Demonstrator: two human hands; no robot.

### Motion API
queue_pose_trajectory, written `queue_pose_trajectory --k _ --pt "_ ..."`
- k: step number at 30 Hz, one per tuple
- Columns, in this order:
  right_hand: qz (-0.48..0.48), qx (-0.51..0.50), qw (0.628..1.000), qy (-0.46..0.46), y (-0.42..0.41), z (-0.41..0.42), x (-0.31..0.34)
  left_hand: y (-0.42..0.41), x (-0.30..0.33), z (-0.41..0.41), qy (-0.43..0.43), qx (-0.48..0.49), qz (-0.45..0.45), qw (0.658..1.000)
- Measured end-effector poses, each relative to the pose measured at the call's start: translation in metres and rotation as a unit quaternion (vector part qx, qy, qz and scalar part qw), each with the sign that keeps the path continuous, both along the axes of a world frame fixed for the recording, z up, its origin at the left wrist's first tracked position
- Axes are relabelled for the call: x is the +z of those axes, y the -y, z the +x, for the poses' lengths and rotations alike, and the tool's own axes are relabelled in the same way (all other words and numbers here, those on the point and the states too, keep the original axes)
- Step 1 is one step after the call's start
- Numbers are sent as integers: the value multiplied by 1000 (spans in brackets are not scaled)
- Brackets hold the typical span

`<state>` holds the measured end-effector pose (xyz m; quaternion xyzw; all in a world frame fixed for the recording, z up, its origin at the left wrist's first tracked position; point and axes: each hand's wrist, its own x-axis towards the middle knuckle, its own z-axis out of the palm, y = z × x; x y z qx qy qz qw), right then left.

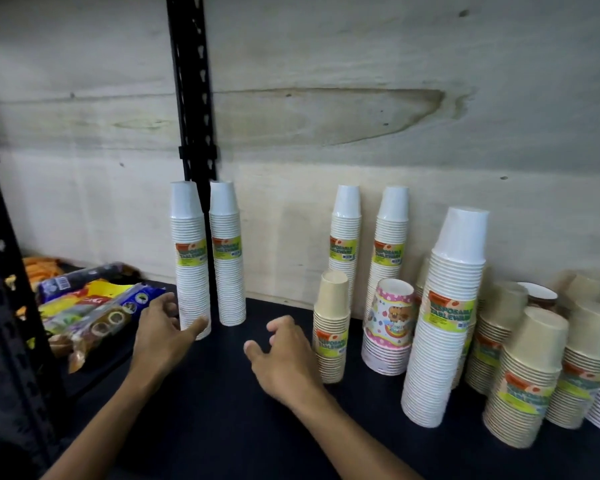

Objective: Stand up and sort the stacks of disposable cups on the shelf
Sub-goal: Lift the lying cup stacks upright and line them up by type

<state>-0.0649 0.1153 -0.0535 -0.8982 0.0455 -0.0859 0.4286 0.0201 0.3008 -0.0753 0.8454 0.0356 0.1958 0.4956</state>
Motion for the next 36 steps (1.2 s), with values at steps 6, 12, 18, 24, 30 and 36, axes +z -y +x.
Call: queue_pose_trajectory --k 6,12,18,24,30,36 --pt "105 -5 994 -16 -25 75 -13 -2 0 14 -10 -15 9 1000" --pt "163 27 986 -19 -33 116 -19 -11 -4 25 -14 -56 0 998" --pt "161 35 986 -3 -37 132 -28 -16 -3 36 -17 -80 -1 997" --pt "146 -62 987 23 -26 133 -32 -8 -3 52 -24 -104 -3 994" --pt "117 -167 977 57 -12 128 -38 18 -1 70 -27 -143 -17 989" --pt "94 -230 964 99 -4 129 -45 45 -4 79 -16 -193 -29 981"
